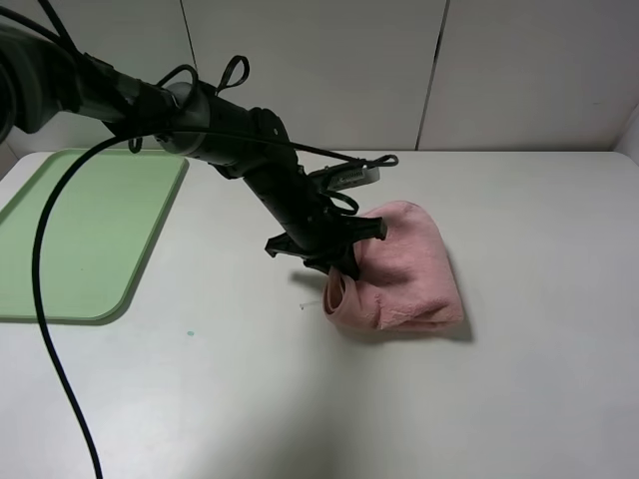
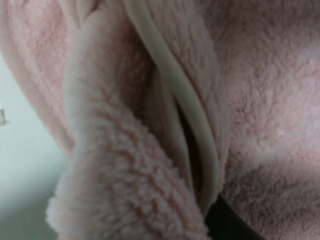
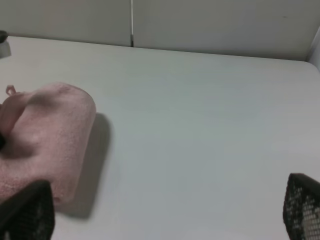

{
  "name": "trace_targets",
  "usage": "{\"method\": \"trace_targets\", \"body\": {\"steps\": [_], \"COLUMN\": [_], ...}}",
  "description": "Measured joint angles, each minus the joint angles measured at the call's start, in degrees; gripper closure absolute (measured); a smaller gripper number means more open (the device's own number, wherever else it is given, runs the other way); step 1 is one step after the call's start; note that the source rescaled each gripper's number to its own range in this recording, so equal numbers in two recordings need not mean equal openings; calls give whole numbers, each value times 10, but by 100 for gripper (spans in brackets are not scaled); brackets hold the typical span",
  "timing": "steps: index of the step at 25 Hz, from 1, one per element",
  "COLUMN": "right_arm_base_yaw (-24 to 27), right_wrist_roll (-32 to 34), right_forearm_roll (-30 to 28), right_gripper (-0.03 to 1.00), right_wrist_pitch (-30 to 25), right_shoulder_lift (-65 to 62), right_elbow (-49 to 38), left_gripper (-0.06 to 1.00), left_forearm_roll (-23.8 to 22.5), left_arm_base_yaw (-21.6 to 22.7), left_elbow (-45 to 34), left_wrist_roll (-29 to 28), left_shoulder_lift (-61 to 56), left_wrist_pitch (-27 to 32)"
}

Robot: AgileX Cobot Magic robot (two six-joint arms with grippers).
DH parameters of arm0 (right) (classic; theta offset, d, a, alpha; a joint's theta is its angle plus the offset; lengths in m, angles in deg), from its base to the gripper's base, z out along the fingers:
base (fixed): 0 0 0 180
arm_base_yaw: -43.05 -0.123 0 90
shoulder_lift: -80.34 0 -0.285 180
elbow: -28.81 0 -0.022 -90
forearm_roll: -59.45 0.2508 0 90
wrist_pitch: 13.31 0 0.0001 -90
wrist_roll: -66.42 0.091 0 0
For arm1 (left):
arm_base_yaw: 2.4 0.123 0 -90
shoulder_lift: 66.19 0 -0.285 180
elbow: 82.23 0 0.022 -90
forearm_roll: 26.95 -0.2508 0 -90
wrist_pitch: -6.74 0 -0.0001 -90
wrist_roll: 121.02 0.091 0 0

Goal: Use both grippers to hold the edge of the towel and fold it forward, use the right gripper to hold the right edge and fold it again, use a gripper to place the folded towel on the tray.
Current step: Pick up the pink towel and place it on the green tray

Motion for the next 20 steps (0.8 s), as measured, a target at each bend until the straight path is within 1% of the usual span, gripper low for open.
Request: {"method": "trace_targets", "body": {"steps": [13, 17, 20], "right_arm_base_yaw": [0, 0, 0], "right_wrist_roll": [0, 0, 0], "right_forearm_roll": [0, 0, 0], "right_gripper": [-3, -3, -3], "right_wrist_pitch": [0, 0, 0], "right_shoulder_lift": [0, 0, 0], "right_elbow": [0, 0, 0], "left_gripper": [86, 86, 86], "left_forearm_roll": [-20, -43, -66], "left_arm_base_yaw": [-1, 1, 12], "left_elbow": [3, 3, 3], "left_wrist_roll": [3, 3, 3], "left_shoulder_lift": [0, -8, -22], "left_wrist_pitch": [3, 11, 24]}}
